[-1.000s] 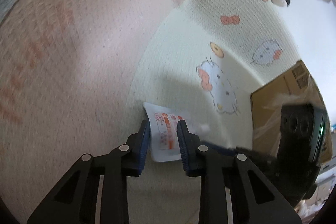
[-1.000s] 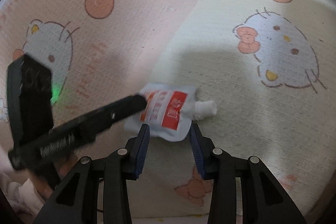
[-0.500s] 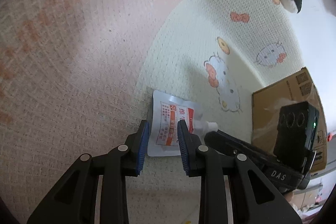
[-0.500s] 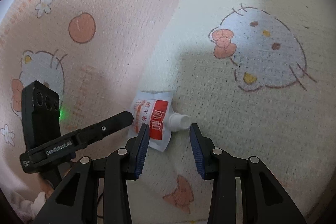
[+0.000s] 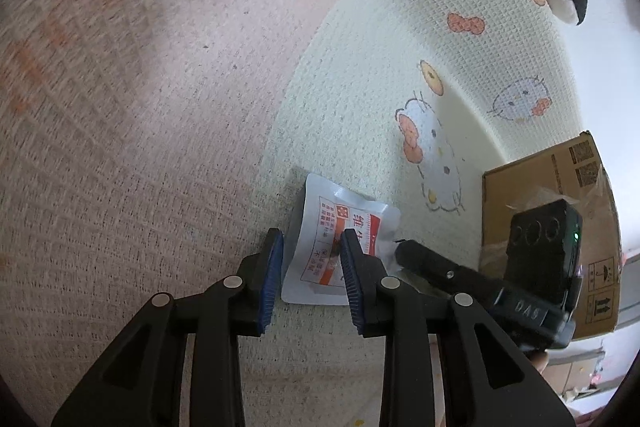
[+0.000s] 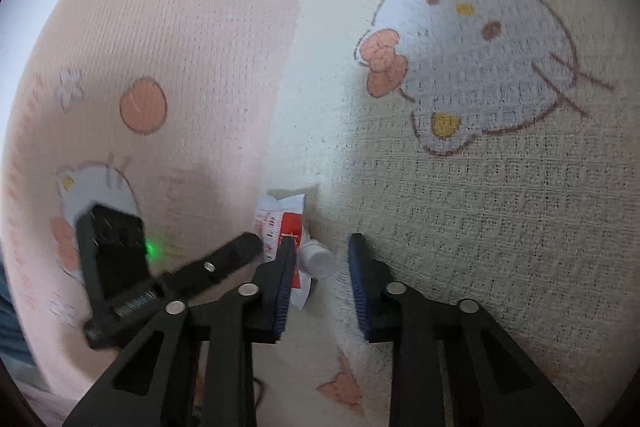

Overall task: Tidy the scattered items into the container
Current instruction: 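Grasp the pouch's body with the left gripper while the right gripper grasps its spout end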

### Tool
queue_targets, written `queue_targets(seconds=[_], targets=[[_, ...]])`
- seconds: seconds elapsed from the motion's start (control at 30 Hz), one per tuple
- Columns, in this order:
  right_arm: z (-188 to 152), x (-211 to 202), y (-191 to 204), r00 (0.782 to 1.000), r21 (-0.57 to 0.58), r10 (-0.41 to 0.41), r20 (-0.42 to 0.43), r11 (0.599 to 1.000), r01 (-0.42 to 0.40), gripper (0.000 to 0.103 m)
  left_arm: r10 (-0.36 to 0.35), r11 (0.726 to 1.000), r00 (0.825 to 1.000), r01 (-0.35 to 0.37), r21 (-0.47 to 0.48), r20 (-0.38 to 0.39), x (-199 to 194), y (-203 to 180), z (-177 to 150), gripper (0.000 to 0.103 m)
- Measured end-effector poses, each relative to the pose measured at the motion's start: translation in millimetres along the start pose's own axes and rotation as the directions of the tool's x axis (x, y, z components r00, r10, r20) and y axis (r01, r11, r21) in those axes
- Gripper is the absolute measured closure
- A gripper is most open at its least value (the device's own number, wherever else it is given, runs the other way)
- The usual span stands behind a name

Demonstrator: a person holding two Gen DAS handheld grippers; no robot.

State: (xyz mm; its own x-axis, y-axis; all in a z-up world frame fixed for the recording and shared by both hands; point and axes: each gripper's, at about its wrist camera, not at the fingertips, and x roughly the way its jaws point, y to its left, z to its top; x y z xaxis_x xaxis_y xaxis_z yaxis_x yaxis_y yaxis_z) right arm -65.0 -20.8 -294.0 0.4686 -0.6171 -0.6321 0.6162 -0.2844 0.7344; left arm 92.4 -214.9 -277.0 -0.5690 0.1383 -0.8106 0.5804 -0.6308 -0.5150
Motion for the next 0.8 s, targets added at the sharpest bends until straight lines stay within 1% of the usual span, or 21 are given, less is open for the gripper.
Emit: queue_targets(seconds=[0.03,0.1,0.2,0.33,0.43,0.57,0.63,0.73,0.77,0.8], targets=[[-0.1,1.2,1.5,1.000,-0.009,-0.012,0.005,1.000,0.012,0.084,-0.006,1.000,1.000,0.006,0.002,-0.006,0.8,-0.4,2.0,0.063],[0.1,1.1,4.6,1.000,-0.024,-0.031,0.003,0.999,0.032,0.084,-0.021,1.000,0.999,0.021,-0.001,-0.024,3.3,-0.6,5.1,0.059],[-1.4,6.1,19.1,0.996,-0.112,-0.094,0.007,0.989,0.095,0.084,-0.045,0.999,0.998,0.045,0.006,-0.042,5.5,-1.2,7.9,0.053],[-7.5,5.1,32.0,0.979,-0.213,-0.199,0.033,0.956,0.201,0.083,-0.059,0.998,0.998,0.059,-0.022,-0.038,4.7,-0.4,6.3,0.052],[-8.7,6.2,36.6,0.972,-0.246,-0.232,0.026,0.941,0.231,0.082,-0.032,0.999,0.999,0.032,-0.017,-0.029,3.5,-5.3,2.5,0.052],[-9.9,6.3,38.3,0.969,-0.246,-0.247,0.021,0.938,0.245,0.081,0.045,0.998,0.999,-0.044,0.041,-0.008,2.8,-18.4,-6.2,0.052],[-7.9,8.7,40.2,0.965,-0.218,-0.261,0.005,0.942,0.256,0.080,0.091,0.993,0.996,-0.091,0.079,-0.005,2.9,-24.9,-10.0,0.053],[2.5,14.0,43.0,0.951,-0.118,-0.300,-0.073,0.950,0.290,0.080,0.129,0.988,0.992,-0.128,0.088,-0.006,1.7,-28.6,-14.5,0.054],[5.1,14.9,44.6,0.947,-0.108,-0.309,-0.091,0.948,0.299,0.080,0.134,0.988,0.991,-0.133,0.084,-0.004,1.1,-28.2,-15.4,0.055],[8.0,17.0,47.0,0.936,-0.107,-0.331,-0.124,0.942,0.319,0.079,0.144,0.987,0.990,-0.144,0.075,-0.001,0.1,-27.6,-16.6,0.059]])
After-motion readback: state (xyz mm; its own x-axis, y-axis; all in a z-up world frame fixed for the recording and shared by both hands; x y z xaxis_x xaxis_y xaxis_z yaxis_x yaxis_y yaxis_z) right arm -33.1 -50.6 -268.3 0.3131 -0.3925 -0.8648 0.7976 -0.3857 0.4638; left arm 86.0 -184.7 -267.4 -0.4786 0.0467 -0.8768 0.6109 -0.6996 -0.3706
